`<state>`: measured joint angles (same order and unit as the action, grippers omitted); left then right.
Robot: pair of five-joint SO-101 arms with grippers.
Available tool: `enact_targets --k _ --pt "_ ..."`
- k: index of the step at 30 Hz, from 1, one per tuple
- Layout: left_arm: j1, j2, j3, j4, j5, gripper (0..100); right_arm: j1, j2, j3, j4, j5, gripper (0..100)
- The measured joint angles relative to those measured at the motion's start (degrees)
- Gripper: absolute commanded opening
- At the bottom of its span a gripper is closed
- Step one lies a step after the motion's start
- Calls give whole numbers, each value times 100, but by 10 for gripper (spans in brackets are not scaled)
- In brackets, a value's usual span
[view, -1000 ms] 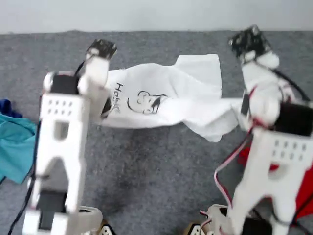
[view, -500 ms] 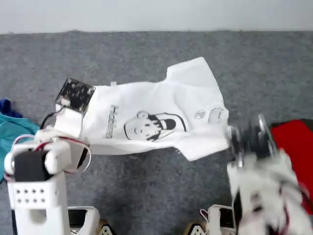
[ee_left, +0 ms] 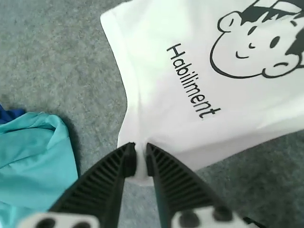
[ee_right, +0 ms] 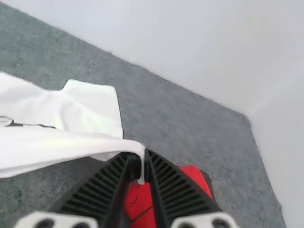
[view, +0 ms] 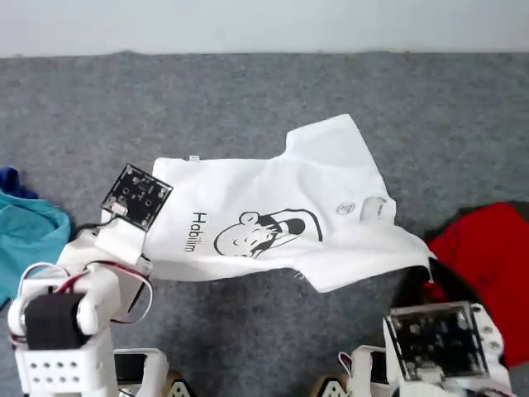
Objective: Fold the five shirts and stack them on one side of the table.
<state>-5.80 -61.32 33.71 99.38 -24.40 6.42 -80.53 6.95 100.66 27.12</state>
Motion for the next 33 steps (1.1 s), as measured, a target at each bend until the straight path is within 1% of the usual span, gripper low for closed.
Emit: enact_targets --k 3,6,10,13,20,22,25,28,33 --pt "0 -176 9 0 -18 13 0 0 -97 0 -53 10" --pt "0 -176 70 0 -26 13 0 -9 229 0 -53 10" --pt "0 422 105 -70 -26 13 0 158 1116 -62 -9 10" --pt "0 1090 105 -448 -9 13 0 501 1802 -501 176 10" --pt "0 3226 105 -1943 18 13 -141 1829 3279 -2514 281 10" --pt "0 3886 53 -2365 70 13 -149 2215 3376 -3182 281 10" --pt "0 4835 -360 -2919 237 13 -149 2866 3411 -4167 281 10" --pt "0 5741 -1081 -3147 413 13 -149 3648 3411 -5090 299 10" --pt "0 7200 -2497 -3200 501 13 -149 5020 3411 -6716 299 10"
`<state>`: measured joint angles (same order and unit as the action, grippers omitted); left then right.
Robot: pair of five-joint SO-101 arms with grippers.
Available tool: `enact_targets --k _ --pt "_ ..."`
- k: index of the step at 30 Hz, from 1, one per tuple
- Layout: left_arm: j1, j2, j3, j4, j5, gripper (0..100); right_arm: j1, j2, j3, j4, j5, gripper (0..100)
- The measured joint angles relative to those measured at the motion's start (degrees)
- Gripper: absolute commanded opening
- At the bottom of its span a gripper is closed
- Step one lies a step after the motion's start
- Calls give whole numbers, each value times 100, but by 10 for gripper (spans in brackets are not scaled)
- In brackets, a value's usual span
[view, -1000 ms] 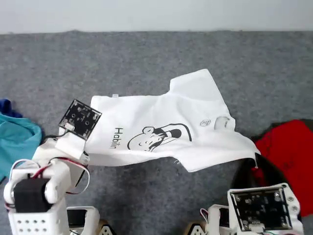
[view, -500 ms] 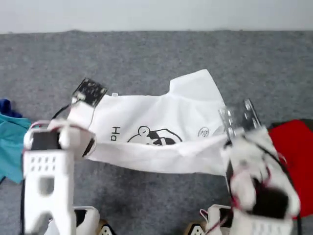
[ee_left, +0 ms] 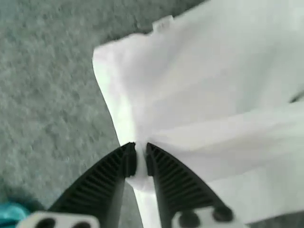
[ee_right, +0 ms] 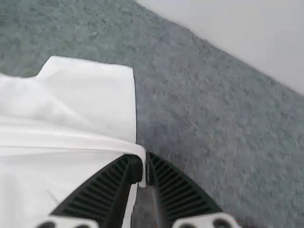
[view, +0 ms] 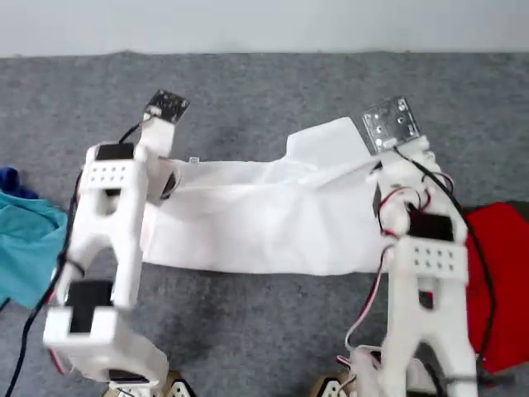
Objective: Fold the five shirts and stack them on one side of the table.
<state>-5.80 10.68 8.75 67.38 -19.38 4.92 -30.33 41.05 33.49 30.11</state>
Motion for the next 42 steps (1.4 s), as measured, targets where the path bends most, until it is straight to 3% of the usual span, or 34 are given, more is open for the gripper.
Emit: enact_targets --k 5,18,31,36,42 --pt "0 1319 -1284 -18 0 13 0 1512 -404 -747 0 10" --pt "9 3103 -3420 -18 440 13 -79 5081 -3499 -835 -246 10" --pt "0 3288 -3543 -18 466 15 -422 6593 -4985 -835 -246 19" --pt "0 3288 -3543 -18 466 16 -571 7640 -6277 -809 -246 173" --pt "0 3288 -3657 -18 448 128 -563 8791 -8105 554 -255 181"
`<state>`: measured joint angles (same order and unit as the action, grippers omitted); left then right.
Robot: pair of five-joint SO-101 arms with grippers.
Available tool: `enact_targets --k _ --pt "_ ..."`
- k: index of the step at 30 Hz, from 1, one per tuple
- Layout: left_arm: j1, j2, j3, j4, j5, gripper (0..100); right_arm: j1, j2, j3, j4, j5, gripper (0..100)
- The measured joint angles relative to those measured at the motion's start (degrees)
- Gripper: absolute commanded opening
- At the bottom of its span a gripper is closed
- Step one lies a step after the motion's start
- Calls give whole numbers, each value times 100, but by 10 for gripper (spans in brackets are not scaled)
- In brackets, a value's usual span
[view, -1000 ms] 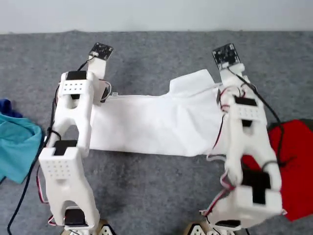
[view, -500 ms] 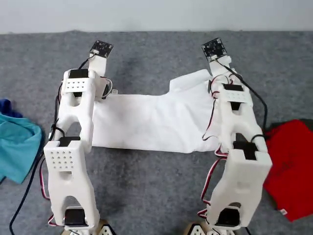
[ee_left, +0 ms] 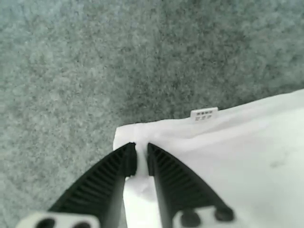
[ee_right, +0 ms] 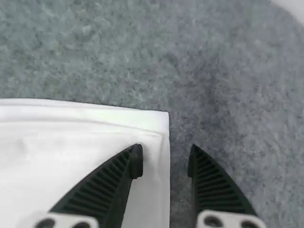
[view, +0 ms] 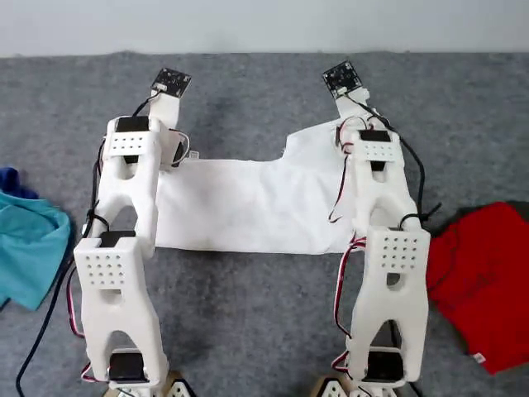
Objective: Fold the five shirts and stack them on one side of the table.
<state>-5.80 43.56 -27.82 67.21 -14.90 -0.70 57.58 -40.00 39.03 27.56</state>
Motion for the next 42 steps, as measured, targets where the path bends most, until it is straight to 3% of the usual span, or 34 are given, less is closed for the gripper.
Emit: enact_targets --k 9,14,17,23,31,36,42 --pt "-70 26 -554 132 958 160 9 677 -3059 2664 431 179" --pt "-360 26 -1908 1679 1143 160 246 677 -4958 4703 475 180" --pt "-431 26 -2857 2813 1108 159 492 501 -5257 5776 615 179" --pt "-774 -132 -2127 3174 1108 160 1099 149 -4756 6145 554 180" --pt "-853 -624 431 3209 1099 136 1152 -1152 -1820 6145 536 180" --pt "-923 -659 941 3209 1116 130 826 -2057 -185 6145 519 180" --pt "-923 -668 1116 3130 1108 130 765 -2242 290 6145 519 178"
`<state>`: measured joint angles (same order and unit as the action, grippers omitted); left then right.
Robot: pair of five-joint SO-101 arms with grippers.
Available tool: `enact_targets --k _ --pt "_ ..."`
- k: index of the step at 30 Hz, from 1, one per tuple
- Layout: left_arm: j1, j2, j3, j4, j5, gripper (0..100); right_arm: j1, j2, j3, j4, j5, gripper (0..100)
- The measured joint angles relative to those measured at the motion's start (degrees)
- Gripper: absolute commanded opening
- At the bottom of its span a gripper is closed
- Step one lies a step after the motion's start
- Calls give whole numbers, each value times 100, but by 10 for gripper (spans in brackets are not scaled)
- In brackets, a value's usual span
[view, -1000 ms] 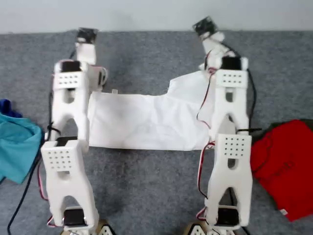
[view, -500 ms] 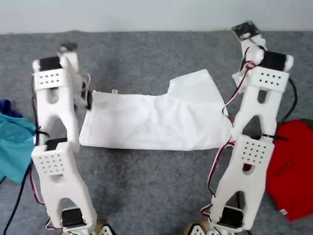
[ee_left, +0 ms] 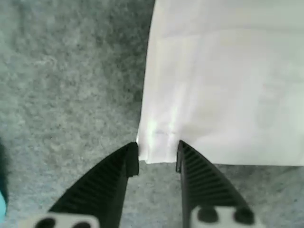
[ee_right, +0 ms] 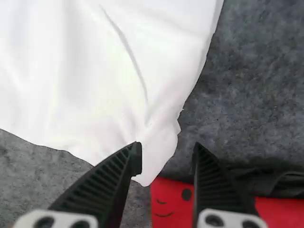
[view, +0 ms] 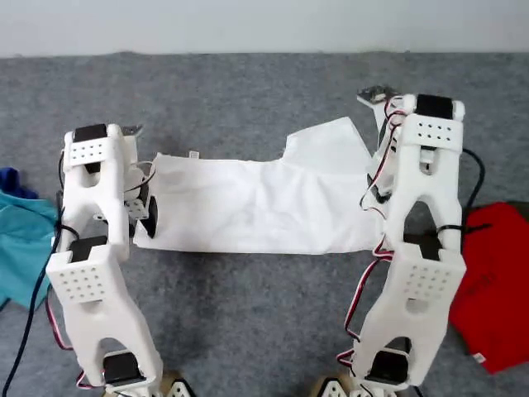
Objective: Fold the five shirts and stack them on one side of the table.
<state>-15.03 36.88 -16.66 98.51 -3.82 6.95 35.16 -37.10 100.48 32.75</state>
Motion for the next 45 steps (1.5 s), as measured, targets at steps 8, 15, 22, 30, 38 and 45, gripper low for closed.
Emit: enact_targets --k 8,15,22,30,38,45 --pt "0 0 308 -123 -273 130 -9 484 35 0 0 177" --pt "0 -123 809 -730 -299 130 18 1090 35 -35 0 177" --pt "0 -281 1125 -976 -299 129 53 1380 26 -35 0 173" --pt "9 -281 1134 -1073 -299 43 105 1679 -62 -44 -18 9" --pt "70 -308 1143 -1257 -290 12 105 1767 -62 -18 -18 10" --pt "44 -299 985 -536 -299 11 114 1222 123 0 -18 10"
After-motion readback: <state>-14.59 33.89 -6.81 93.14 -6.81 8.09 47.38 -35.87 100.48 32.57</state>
